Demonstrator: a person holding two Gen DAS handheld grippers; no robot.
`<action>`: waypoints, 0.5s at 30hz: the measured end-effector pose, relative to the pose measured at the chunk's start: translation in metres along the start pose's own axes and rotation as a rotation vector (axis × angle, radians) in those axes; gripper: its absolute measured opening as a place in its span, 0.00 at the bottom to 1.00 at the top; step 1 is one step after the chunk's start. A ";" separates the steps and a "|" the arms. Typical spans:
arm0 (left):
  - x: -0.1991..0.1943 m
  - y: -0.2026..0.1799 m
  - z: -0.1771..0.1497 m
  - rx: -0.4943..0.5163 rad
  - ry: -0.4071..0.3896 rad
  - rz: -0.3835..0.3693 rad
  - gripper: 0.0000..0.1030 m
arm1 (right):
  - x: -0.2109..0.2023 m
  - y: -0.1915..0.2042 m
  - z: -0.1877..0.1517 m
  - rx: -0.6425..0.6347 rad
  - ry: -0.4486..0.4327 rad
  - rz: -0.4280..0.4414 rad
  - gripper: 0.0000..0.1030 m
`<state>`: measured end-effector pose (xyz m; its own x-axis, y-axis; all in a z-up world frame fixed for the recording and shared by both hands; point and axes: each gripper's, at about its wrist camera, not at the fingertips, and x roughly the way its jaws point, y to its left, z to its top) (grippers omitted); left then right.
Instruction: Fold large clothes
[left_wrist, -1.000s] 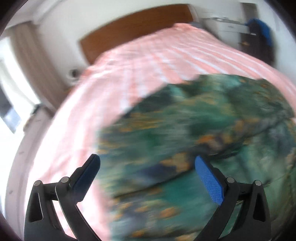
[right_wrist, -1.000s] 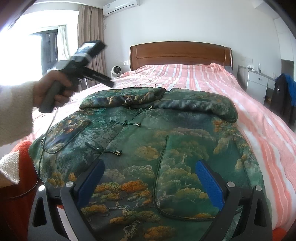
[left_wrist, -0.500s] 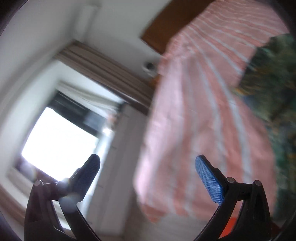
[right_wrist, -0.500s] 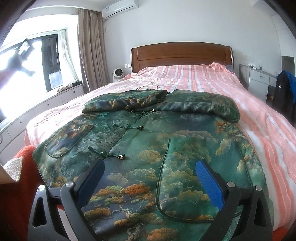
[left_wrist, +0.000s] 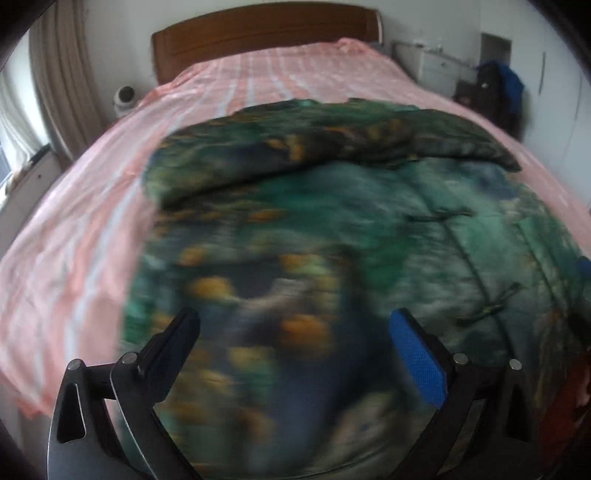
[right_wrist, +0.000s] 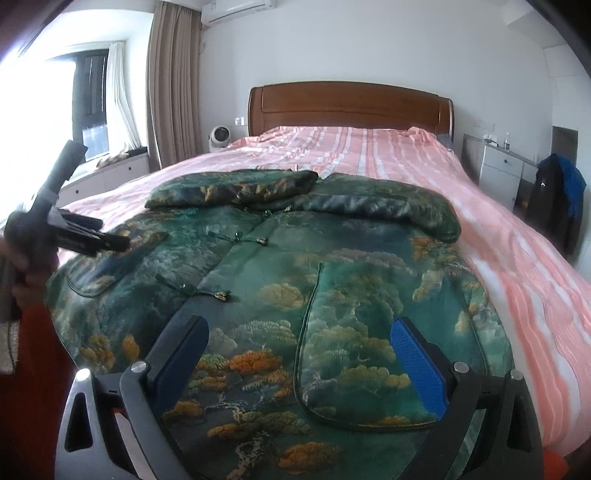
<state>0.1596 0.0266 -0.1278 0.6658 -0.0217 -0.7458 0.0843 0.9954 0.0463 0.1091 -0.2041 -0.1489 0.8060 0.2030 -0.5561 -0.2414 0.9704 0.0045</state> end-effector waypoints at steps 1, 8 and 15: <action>0.000 -0.007 -0.004 0.003 -0.010 -0.004 0.99 | 0.002 0.002 -0.001 -0.006 0.007 -0.001 0.95; -0.020 0.015 -0.020 -0.042 -0.042 0.016 0.99 | 0.015 0.015 -0.003 -0.044 0.040 0.022 0.95; -0.019 0.039 -0.020 -0.171 -0.054 0.018 0.99 | 0.013 0.022 -0.004 -0.073 0.034 0.030 0.95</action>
<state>0.1359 0.0681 -0.1249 0.7055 -0.0037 -0.7087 -0.0523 0.9970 -0.0572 0.1122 -0.1805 -0.1593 0.7793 0.2256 -0.5847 -0.3048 0.9516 -0.0390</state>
